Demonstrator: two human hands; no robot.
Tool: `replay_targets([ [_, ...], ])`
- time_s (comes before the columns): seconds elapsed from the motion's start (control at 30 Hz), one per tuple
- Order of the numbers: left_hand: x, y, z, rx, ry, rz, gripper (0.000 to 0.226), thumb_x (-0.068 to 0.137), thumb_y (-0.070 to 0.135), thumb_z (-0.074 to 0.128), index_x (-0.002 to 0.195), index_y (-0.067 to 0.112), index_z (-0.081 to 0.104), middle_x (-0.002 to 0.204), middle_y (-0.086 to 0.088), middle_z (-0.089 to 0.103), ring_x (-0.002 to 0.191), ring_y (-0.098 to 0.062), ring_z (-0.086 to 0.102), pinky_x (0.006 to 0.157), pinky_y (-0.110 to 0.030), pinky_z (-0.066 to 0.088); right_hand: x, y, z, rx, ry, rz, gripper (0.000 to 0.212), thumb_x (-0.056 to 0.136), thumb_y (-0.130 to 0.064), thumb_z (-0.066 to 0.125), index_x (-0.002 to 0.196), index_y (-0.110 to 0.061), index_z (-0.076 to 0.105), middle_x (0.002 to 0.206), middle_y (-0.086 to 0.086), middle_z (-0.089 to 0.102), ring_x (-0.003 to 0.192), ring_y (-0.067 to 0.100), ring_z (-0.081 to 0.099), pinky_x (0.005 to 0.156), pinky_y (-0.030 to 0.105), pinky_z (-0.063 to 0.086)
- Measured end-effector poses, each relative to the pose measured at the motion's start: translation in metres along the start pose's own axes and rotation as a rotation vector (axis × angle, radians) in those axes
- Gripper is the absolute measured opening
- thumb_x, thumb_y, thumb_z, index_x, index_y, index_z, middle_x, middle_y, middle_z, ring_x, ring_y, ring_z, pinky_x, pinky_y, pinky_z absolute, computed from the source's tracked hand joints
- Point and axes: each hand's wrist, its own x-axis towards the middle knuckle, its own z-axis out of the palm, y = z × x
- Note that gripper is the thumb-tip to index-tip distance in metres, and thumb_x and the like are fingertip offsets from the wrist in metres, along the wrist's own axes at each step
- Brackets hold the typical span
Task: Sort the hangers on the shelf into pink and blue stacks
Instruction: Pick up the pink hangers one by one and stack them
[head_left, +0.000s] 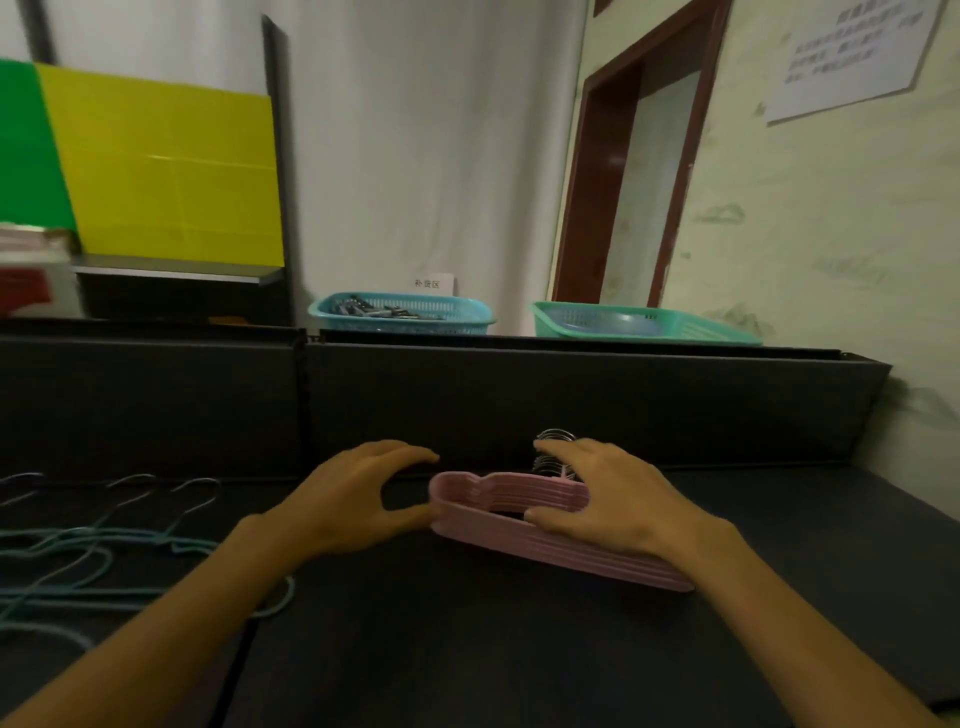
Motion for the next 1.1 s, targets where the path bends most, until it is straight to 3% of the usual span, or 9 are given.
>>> replay_targets([
  [0.27, -0.138, -0.1, -0.045, 0.19, 0.137, -0.27, 0.089, 0.069, 0.087, 0.011, 0.14, 0.04, 0.037, 0.143, 0.008, 0.044, 0.131, -0.013, 0.042, 0.105, -0.032, 0.034, 0.064, -0.15, 0.038, 0.078, 0.124, -0.236, 0.077, 0.087, -0.067, 0.047, 0.151, -0.033, 0.02, 0.149, -0.004, 0.037, 0.133, 0.015, 0.038, 0.108, 0.032, 0.035],
  [0.37, -0.192, -0.14, -0.069, 0.237, 0.17, -0.371, 0.09, 0.07, 0.087, 0.01, 0.139, 0.038, 0.04, 0.139, 0.007, 0.048, 0.125, -0.014, 0.048, 0.101, -0.032, 0.038, 0.078, -0.216, 0.048, 0.115, 0.141, -0.313, 0.073, 0.089, -0.065, 0.046, 0.15, -0.033, 0.023, 0.146, -0.004, 0.041, 0.13, 0.014, 0.041, 0.105, 0.029, 0.035],
  [0.53, -0.277, -0.196, -0.107, 0.233, 0.171, -0.443, 0.086, 0.07, 0.082, 0.015, 0.141, 0.039, 0.035, 0.144, 0.012, 0.041, 0.131, -0.011, 0.04, 0.105, -0.03, 0.032, 0.084, -0.322, 0.065, 0.147, 0.118, -0.369, 0.07, 0.09, -0.063, 0.045, 0.15, -0.034, 0.023, 0.146, -0.005, 0.041, 0.131, 0.013, 0.04, 0.105, 0.027, 0.034],
  [0.67, -0.348, -0.254, -0.137, 0.23, 0.146, -0.478, 0.095, 0.063, 0.089, 0.004, 0.14, 0.042, 0.035, 0.142, 0.015, 0.041, 0.126, -0.008, 0.043, 0.102, -0.028, 0.036, 0.083, -0.408, 0.073, 0.185, 0.09, -0.375, 0.07, 0.09, -0.062, 0.047, 0.149, -0.033, 0.026, 0.14, -0.005, 0.045, 0.125, 0.014, 0.045, 0.102, 0.029, 0.041],
  [0.77, -0.398, -0.294, -0.159, 0.209, 0.149, -0.513, 0.08, 0.07, 0.087, 0.021, 0.138, 0.046, 0.035, 0.139, 0.018, 0.042, 0.12, -0.006, 0.047, 0.097, -0.026, 0.041, 0.083, -0.47, 0.083, 0.201, 0.063, -0.386, 0.07, 0.089, -0.062, 0.049, 0.148, -0.033, 0.027, 0.138, -0.005, 0.048, 0.122, 0.014, 0.047, 0.099, 0.031, 0.043],
  [0.87, -0.441, -0.322, -0.179, 0.19, 0.172, -0.533, 0.059, 0.085, 0.066, 0.046, 0.139, 0.044, 0.035, 0.14, 0.017, 0.042, 0.121, -0.005, 0.046, 0.099, -0.025, 0.041, 0.085, -0.52, 0.094, 0.185, 0.047, -0.39, 0.07, 0.089, -0.063, 0.049, 0.148, -0.034, 0.026, 0.141, -0.004, 0.046, 0.125, 0.016, 0.047, 0.099, 0.034, 0.043],
  [1.1, -0.501, -0.378, -0.21, 0.131, 0.165, -0.571, 0.051, 0.088, 0.053, 0.055, 0.135, 0.043, 0.039, 0.137, 0.017, 0.045, 0.12, -0.004, 0.046, 0.095, -0.023, 0.042, 0.102, -0.591, 0.115, 0.196, -0.034, -0.336, 0.068, 0.088, -0.061, 0.052, 0.147, -0.035, 0.028, 0.139, -0.002, 0.05, 0.124, 0.018, 0.049, 0.097, 0.036, 0.045],
])
